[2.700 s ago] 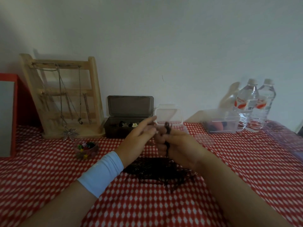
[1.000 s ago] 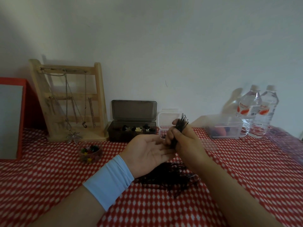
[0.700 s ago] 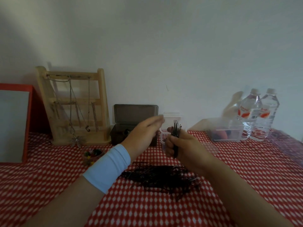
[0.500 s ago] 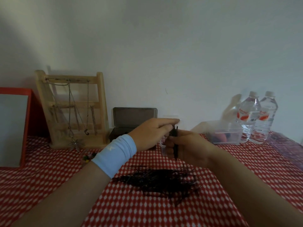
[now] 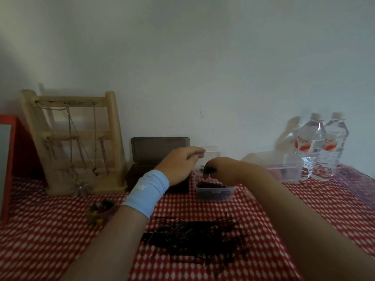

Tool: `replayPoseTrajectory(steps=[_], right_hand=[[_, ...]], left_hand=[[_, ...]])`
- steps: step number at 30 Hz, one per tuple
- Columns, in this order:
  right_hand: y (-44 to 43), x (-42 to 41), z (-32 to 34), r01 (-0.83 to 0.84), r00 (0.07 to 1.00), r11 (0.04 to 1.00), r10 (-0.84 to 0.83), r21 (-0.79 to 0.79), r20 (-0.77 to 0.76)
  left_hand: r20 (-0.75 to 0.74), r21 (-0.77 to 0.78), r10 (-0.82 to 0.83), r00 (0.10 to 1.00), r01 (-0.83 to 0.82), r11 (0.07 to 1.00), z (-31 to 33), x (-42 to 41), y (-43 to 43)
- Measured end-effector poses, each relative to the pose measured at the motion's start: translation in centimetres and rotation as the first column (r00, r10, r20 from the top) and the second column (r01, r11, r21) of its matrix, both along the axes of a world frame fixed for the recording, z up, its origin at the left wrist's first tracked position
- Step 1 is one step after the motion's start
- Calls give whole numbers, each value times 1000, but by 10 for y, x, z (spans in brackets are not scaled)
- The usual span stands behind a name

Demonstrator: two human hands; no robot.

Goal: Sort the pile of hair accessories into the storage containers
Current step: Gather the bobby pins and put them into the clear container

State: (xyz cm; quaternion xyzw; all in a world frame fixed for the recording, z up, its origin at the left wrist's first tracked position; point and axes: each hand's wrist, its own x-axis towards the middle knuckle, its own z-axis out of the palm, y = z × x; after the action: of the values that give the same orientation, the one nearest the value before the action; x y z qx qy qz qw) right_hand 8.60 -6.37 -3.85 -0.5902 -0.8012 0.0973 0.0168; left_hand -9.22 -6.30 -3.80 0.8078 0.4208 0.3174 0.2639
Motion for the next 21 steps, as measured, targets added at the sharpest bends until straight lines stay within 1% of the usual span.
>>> replayPoseTrajectory(steps=[4, 7, 9, 10, 12, 14, 16, 17, 19, 21], right_hand=[[8, 10, -7, -22, 999, 1000, 23, 16, -38], [7, 24, -1, -15, 978, 997, 30, 71, -206], [5, 33, 2, 18, 958, 992, 17, 121, -287], [4, 35, 3, 27, 957, 992, 11, 124, -291], [4, 36, 1, 6, 971, 995, 19, 104, -238], [5, 33, -6, -39, 991, 997, 47, 72, -123], [4, 30, -11, -67, 997, 997, 69, 48, -32], [3, 30, -10, -69, 997, 996, 70, 52, -17], [-2, 30, -7, -66, 998, 995, 67, 79, -10], [-5, 31, -4, -44, 998, 992, 50, 122, -41]], left_hand=[[-104, 30, 1, 995, 2, 1000, -22, -1, 8], [-162, 64, 11, 987, 0, 998, -33, -3, 14], [-223, 150, 11, 975, 23, 988, -41, -1, 14], [-252, 218, 17, 968, 39, 975, -45, 1, 13], [-305, 335, 20, 952, 87, 938, -50, 8, 10], [-396, 398, 32, 918, 140, 907, -53, 14, 7], [-497, 397, 43, 867, 183, 899, -53, 16, 7], [-535, 383, 44, 844, 196, 903, -53, 16, 8], [-582, 355, 35, 813, 215, 910, -54, 17, 9], [-577, 333, 18, 816, 215, 918, -52, 17, 7]])
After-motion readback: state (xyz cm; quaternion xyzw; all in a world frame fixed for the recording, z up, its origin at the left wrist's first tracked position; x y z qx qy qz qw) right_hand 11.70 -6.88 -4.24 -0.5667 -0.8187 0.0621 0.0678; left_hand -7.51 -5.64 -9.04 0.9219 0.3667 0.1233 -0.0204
